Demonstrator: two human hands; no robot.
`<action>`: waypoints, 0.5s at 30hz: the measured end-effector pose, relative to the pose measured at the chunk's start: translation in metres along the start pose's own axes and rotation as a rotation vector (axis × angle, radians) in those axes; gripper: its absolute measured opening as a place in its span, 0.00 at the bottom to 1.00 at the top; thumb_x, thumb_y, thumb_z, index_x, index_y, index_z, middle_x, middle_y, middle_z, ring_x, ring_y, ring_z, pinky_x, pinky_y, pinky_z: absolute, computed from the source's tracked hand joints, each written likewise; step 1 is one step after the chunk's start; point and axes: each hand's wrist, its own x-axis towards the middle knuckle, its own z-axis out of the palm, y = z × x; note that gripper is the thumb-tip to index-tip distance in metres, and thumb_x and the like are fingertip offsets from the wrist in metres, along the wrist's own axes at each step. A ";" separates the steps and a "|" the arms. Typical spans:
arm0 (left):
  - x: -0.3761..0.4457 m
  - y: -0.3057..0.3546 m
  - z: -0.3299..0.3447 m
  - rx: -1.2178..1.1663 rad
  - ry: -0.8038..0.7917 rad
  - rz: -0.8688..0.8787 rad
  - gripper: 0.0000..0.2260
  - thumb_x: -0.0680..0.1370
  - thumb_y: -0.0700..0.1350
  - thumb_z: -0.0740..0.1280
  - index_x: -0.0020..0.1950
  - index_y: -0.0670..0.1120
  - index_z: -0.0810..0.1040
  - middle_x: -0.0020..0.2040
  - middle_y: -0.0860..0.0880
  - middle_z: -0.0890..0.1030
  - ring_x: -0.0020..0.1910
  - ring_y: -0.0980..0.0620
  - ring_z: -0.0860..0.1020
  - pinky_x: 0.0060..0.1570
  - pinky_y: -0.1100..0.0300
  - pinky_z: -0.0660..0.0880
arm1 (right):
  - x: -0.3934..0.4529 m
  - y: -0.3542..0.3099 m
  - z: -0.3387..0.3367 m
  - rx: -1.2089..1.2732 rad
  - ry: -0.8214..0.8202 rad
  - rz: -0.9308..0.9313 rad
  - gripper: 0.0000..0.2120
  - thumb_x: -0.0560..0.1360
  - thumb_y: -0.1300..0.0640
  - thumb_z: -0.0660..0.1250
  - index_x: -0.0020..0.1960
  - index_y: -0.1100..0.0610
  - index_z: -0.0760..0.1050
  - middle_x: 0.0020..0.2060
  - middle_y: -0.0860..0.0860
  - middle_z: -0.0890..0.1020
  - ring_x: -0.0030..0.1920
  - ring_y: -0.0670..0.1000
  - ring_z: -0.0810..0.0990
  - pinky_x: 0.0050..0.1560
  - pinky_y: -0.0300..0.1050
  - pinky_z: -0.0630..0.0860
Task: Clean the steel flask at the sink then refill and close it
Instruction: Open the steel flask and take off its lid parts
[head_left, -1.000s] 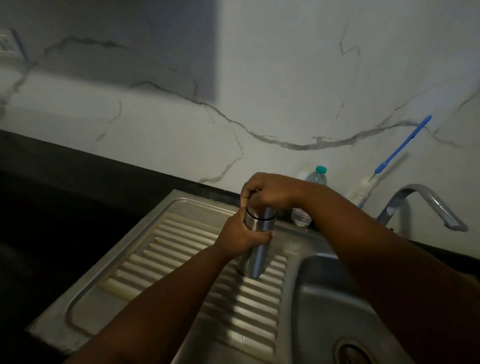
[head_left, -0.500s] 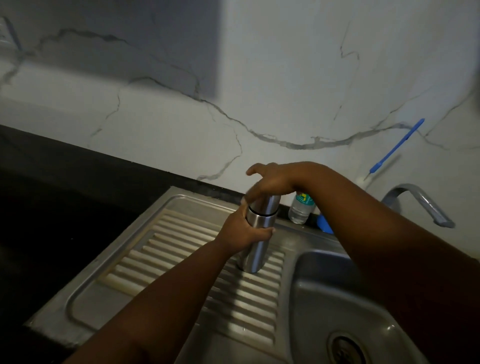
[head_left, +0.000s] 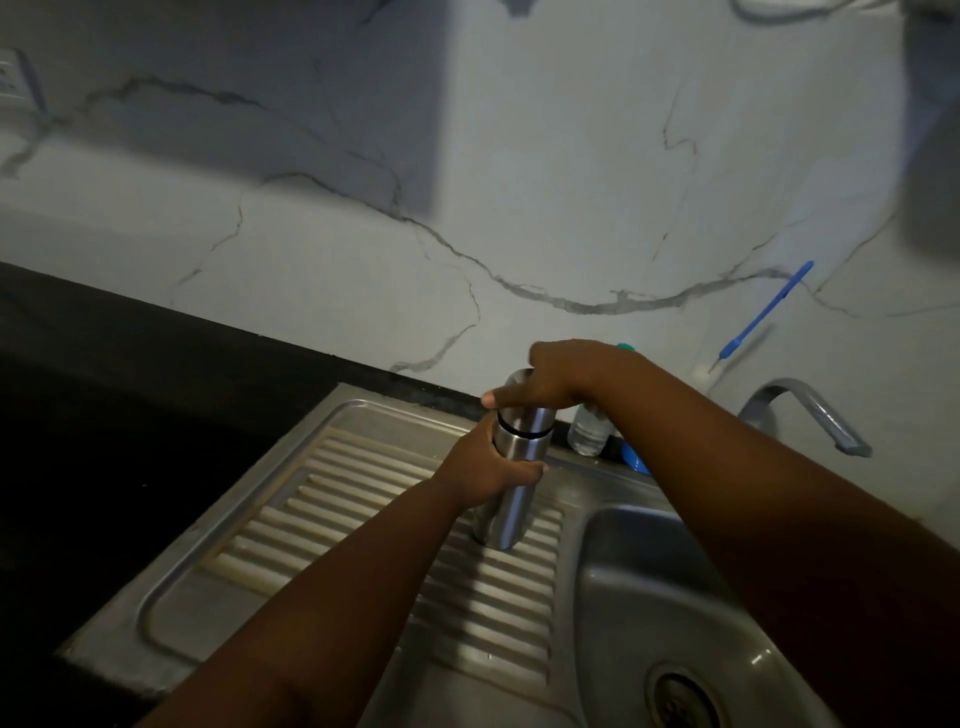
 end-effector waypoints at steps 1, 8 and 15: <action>0.001 -0.001 0.000 0.000 -0.006 -0.012 0.25 0.66 0.48 0.78 0.60 0.56 0.74 0.51 0.52 0.82 0.49 0.55 0.82 0.54 0.49 0.80 | -0.002 0.000 0.001 0.023 -0.004 0.002 0.31 0.74 0.37 0.63 0.68 0.57 0.67 0.58 0.56 0.76 0.56 0.57 0.77 0.52 0.49 0.76; 0.002 0.002 -0.004 0.004 -0.054 -0.018 0.26 0.63 0.51 0.78 0.59 0.52 0.74 0.50 0.49 0.82 0.49 0.50 0.82 0.53 0.44 0.80 | 0.000 0.011 -0.007 0.305 0.022 -0.218 0.23 0.68 0.69 0.68 0.57 0.51 0.69 0.54 0.56 0.73 0.44 0.52 0.75 0.34 0.40 0.75; 0.003 -0.002 -0.004 0.005 -0.042 -0.054 0.29 0.61 0.54 0.78 0.59 0.53 0.73 0.50 0.50 0.81 0.49 0.49 0.82 0.54 0.42 0.79 | -0.022 0.045 -0.017 1.049 0.236 -0.197 0.27 0.66 0.63 0.75 0.59 0.49 0.68 0.53 0.55 0.76 0.46 0.57 0.82 0.47 0.51 0.81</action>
